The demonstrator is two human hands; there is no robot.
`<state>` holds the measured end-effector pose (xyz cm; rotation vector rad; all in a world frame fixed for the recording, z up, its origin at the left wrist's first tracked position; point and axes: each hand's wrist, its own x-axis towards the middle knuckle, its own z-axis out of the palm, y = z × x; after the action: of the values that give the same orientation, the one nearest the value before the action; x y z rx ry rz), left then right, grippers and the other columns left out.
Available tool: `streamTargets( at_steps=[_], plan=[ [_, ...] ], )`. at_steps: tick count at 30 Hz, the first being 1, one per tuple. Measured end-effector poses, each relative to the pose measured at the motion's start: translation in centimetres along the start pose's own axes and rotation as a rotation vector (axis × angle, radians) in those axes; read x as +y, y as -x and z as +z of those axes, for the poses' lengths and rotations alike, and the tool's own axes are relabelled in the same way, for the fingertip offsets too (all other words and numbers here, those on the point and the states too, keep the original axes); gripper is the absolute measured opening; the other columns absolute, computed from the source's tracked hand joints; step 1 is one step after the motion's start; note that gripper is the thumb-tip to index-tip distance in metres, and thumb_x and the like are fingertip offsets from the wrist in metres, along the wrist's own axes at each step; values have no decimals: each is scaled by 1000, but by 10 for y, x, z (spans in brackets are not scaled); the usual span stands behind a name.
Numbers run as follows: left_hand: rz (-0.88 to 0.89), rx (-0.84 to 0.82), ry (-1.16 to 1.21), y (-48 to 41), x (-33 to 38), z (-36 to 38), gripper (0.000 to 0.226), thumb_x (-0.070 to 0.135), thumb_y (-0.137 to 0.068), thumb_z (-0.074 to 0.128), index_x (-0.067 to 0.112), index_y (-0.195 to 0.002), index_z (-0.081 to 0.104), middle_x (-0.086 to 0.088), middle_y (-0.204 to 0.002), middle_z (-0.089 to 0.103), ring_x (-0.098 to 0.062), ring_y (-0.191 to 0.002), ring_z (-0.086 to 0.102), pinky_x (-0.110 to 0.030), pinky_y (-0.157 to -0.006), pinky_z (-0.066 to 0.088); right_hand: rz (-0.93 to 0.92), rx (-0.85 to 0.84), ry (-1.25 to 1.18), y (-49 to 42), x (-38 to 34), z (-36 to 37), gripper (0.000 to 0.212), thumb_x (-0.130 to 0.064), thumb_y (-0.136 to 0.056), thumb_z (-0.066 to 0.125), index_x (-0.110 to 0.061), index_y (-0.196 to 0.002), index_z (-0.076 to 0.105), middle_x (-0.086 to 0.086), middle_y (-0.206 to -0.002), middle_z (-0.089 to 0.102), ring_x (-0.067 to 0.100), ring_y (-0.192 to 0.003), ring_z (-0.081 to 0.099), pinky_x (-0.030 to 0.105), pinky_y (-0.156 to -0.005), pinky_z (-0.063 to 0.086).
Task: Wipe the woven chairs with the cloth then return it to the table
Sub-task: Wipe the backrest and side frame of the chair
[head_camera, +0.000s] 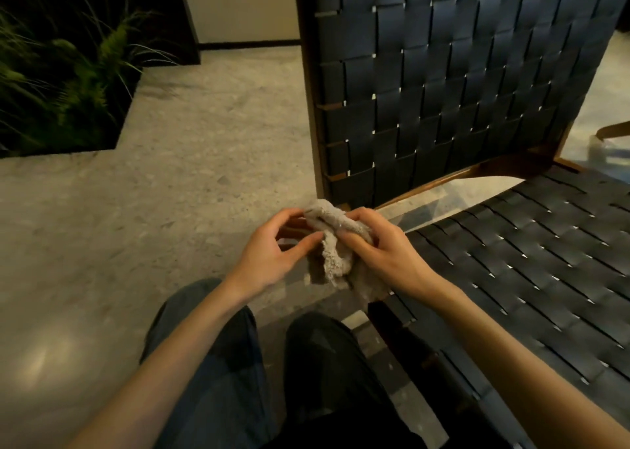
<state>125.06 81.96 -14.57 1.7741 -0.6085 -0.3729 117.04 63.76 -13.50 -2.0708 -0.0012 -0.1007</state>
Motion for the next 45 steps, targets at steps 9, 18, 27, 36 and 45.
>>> streamTargets(
  at_steps=[9,18,27,36,45],
  plan=[
    [-46,82,-65,-36,-7,-33,17,8,-90,59,24,-94,64,14,-90,65,14,-78,59,-3,-72,43,-15,134,91,-36,1,31,20,-37,-95,47,-29,-109,59,-13,-92,63,7,-88,61,39,-76,55],
    [-234,113,-55,-78,5,-64,9,13,-92,57,18,-99,56,4,-85,65,-3,-76,60,-7,-63,44,2,188,328,-80,-54,8,26,-42,-90,56,-25,-108,63,-11,-90,67,5,-82,63,39,-69,57],
    [-102,125,-354,-94,131,-136,13,18,-86,67,20,-99,70,5,-96,59,-20,-101,56,-23,-87,38,102,206,322,-103,-183,-71,21,-36,-88,62,-28,-107,65,-16,-87,64,0,-79,62,30,-67,57],
    [-145,292,-413,-122,273,-192,24,26,-86,68,22,-110,71,-1,-90,54,-17,-86,48,-10,-67,33,244,292,292,-147,-303,-126,22,-30,-92,59,-23,-111,50,-15,-92,56,3,-87,58,32,-75,56],
    [-157,316,-289,-200,312,-184,26,25,-88,66,15,-111,70,3,-93,68,-5,-80,58,-3,-65,40,392,529,382,-190,-320,-161,16,-28,-93,58,-24,-109,61,-15,-80,53,10,-82,54,33,-84,42]
  ],
)
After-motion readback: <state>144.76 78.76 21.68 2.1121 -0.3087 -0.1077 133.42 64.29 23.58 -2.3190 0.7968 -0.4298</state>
